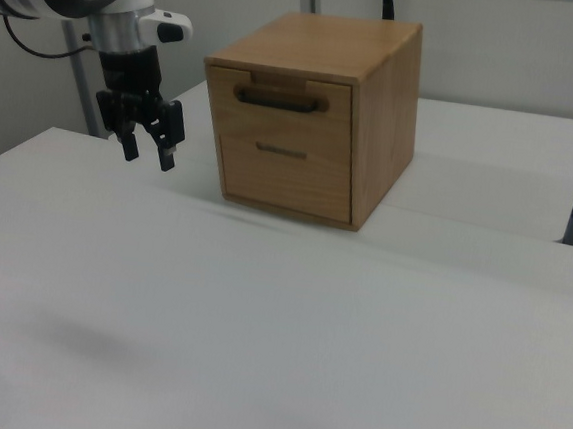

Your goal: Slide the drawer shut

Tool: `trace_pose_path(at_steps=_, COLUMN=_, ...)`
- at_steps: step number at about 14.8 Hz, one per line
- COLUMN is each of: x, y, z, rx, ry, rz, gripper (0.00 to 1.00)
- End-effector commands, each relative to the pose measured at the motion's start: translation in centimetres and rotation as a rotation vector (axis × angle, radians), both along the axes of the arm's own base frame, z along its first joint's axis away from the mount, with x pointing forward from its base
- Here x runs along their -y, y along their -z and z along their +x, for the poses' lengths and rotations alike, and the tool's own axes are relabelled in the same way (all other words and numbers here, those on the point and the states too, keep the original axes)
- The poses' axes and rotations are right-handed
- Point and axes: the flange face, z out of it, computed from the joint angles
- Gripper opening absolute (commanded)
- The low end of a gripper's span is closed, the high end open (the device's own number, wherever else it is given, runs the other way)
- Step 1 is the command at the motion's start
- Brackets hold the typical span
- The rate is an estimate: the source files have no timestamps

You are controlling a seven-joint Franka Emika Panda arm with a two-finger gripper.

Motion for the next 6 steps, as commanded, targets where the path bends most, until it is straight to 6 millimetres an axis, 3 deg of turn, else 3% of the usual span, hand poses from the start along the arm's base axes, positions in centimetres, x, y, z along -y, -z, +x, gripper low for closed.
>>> trace_pose_path(at_steps=1, x=0.02, y=0.09, z=-0.48, rx=-0.004, ry=0.001, rz=-0.014, gripper=1.0)
trace_pose_path(at_steps=6, x=-0.07, y=0.12, z=-0.31, rx=0.002, ry=0.001, rz=-0.014, gripper=1.0)
